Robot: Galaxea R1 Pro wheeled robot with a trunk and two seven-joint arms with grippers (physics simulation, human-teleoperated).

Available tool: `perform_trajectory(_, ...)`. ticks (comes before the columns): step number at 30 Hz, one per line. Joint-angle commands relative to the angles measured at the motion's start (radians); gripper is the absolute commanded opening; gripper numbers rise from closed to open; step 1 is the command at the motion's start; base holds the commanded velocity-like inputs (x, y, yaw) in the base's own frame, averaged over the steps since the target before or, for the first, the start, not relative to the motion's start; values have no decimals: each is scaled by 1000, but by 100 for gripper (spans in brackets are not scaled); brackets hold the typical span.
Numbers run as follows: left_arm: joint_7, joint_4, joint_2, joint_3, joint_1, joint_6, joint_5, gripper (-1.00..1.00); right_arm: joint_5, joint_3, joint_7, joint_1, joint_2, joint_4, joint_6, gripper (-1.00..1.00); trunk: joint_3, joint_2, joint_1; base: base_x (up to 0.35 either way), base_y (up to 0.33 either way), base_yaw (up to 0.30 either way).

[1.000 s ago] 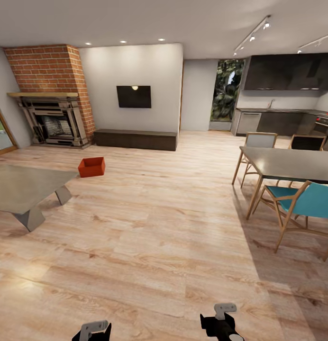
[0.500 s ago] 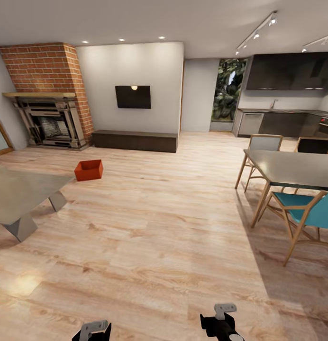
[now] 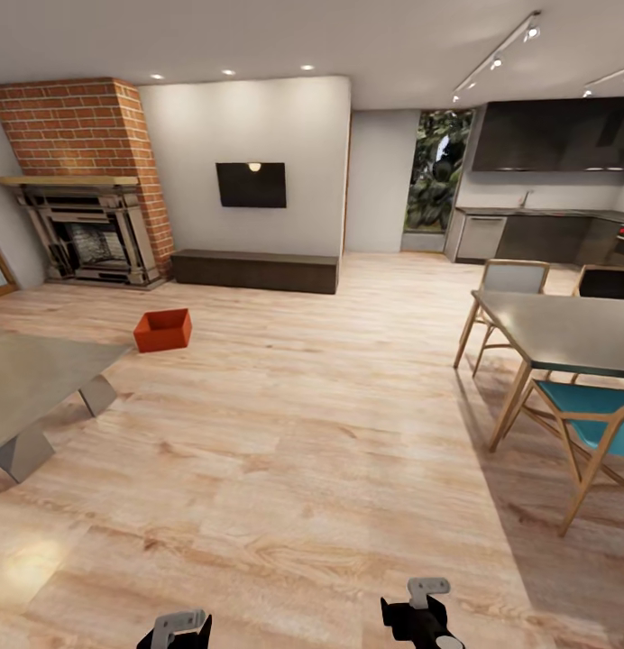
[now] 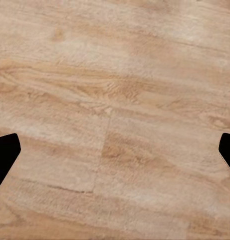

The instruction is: Move the two storage containers from the living room to the garage. In the garage, place one container on the floor and stack the other container on top of it (either order is fine).

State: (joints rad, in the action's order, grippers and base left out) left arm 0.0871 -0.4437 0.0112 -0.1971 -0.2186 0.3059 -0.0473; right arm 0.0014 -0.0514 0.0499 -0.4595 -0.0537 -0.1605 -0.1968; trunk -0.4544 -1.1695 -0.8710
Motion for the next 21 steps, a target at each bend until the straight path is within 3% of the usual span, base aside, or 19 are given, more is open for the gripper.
perform_trajectory(1, 8, 0, 1, -8, -1, 2, -5, 100, 0, -5, 5, -1, 0, 1, -3, 100, -1, -1, -1, 347, 0, 0)
perform_trajectory(21, 8, 0, 1, -8, -1, 2, -5, 100, 0, -5, 5, -1, 0, 1, -3, 100, -1, -1, -1, 347, 0, 0)
